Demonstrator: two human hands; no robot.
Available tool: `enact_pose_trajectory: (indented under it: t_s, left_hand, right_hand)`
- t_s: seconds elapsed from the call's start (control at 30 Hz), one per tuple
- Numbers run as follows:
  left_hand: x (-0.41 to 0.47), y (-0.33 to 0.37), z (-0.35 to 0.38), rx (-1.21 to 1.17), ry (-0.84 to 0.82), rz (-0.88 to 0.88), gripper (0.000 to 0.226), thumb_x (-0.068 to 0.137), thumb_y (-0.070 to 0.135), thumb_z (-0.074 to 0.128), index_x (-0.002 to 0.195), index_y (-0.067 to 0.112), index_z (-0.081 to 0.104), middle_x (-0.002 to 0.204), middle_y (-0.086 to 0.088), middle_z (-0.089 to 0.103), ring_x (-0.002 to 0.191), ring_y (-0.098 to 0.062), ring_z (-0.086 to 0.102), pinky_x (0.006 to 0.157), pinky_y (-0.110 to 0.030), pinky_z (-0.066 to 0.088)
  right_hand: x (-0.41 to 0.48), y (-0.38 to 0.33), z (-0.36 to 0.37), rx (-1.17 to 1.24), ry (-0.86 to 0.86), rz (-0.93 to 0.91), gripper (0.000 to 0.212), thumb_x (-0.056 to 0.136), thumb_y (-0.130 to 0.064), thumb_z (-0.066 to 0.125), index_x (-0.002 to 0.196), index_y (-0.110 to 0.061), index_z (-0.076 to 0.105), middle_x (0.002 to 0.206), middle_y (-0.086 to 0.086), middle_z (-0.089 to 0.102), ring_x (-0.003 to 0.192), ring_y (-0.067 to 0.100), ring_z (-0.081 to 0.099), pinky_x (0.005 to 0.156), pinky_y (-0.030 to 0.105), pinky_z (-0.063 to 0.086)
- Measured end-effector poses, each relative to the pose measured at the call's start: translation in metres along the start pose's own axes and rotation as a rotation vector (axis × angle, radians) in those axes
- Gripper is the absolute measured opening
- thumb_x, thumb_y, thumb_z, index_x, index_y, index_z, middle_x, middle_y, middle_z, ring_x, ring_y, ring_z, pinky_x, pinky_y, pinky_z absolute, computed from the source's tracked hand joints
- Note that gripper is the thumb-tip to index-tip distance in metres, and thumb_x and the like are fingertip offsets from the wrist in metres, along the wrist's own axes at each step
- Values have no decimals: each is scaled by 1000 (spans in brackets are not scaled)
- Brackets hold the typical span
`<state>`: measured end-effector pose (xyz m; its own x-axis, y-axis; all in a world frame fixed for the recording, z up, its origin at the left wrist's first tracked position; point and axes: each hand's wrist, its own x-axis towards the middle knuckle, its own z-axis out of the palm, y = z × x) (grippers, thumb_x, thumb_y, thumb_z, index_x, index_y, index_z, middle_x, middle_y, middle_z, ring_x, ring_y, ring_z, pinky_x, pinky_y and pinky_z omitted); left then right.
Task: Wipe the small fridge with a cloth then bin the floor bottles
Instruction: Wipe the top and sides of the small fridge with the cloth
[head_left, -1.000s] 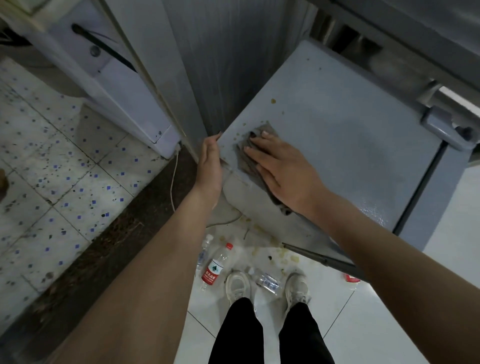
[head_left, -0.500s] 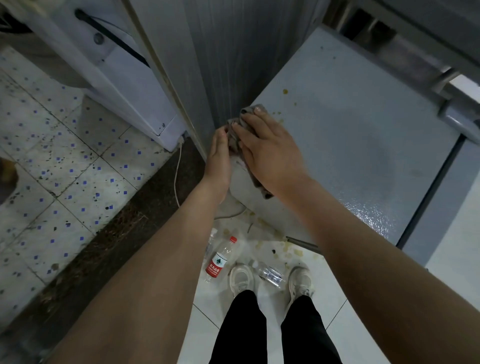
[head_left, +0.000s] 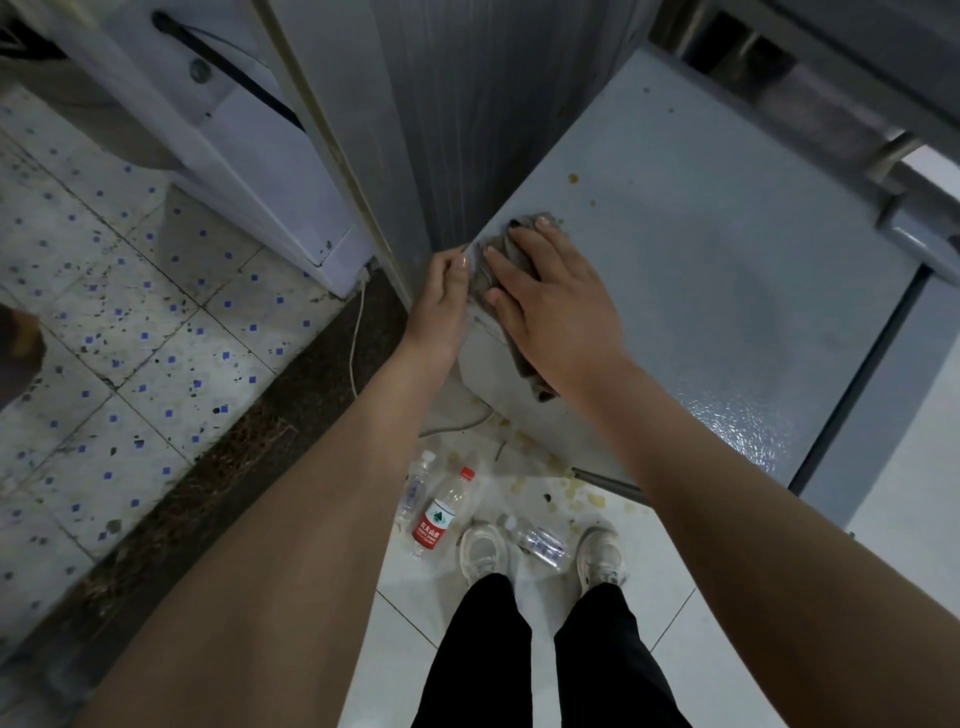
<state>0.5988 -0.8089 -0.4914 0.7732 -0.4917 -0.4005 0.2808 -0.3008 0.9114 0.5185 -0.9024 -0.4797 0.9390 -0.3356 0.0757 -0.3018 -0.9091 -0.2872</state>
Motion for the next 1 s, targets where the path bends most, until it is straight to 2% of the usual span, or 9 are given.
enact_pose_trajectory:
  t_s: [0.1, 0.2, 0.3, 0.4, 0.53, 0.63, 0.8, 1.0]
  left_hand:
    - [1, -1, -1, -11, 4, -22, 32, 102, 25, 31, 127, 13, 46, 115, -2, 55, 101, -9, 54, 81, -14, 45]
    - [-2, -1, 4, -50, 49, -43, 30, 102, 27, 31, 124, 14, 45, 108, 1, 56, 93, -6, 54, 73, -11, 47]
    - [-1, -1, 7, -61, 77, -34, 24, 102, 26, 30, 116, 15, 46, 106, -3, 55, 88, -7, 54, 74, -15, 46]
    - [1, -2, 7, -45, 93, -14, 18, 102, 24, 31, 109, 16, 45, 95, 3, 56, 81, -2, 53, 68, -10, 46]
    - [3, -6, 7, -21, 94, 11, 16, 101, 25, 31, 106, 17, 43, 96, 4, 53, 84, -5, 51, 73, -16, 45]
    - [3, -7, 8, -13, 116, 25, 14, 101, 23, 31, 105, 16, 43, 97, 0, 52, 83, -6, 50, 70, -15, 44]
    - [2, -7, 8, -34, 115, -6, 13, 101, 25, 32, 104, 16, 42, 101, -4, 51, 87, -11, 49, 79, -25, 43]
    - [3, -6, 10, -71, 139, -7, 11, 101, 23, 33, 99, 18, 43, 92, 5, 52, 80, -3, 50, 70, -15, 44]
  right_hand:
    - [18, 1, 0, 25, 8, 50, 49, 94, -39, 34, 129, -13, 55, 140, 15, 46, 137, 31, 32, 111, 46, 30]
    - [36, 8, 0, 41, 13, 84, 45, 97, -38, 40, 134, -15, 49, 147, 10, 38, 141, 26, 22, 116, 40, 19]
    - [42, 12, 0, 83, 32, 85, 42, 95, -33, 44, 132, -13, 49, 145, 9, 40, 141, 25, 23, 116, 35, 14]
    - [23, 11, -3, 140, 56, 95, 37, 93, -25, 47, 126, -9, 54, 140, 13, 46, 139, 29, 28, 114, 35, 17]
    - [-6, 6, -7, 142, 75, 56, 35, 92, -26, 46, 116, -5, 62, 132, 19, 52, 132, 36, 37, 111, 39, 22]
    - [7, 9, -8, 123, 23, 28, 38, 93, -28, 45, 119, -6, 62, 134, 20, 50, 134, 36, 35, 112, 38, 19]
    - [40, 19, -9, 162, 50, 84, 37, 94, -26, 47, 125, -6, 55, 136, 15, 47, 135, 31, 31, 115, 38, 20]
    - [23, 22, -14, 208, 36, 113, 41, 95, -26, 48, 132, -9, 48, 141, 11, 43, 138, 27, 26, 114, 32, 13]
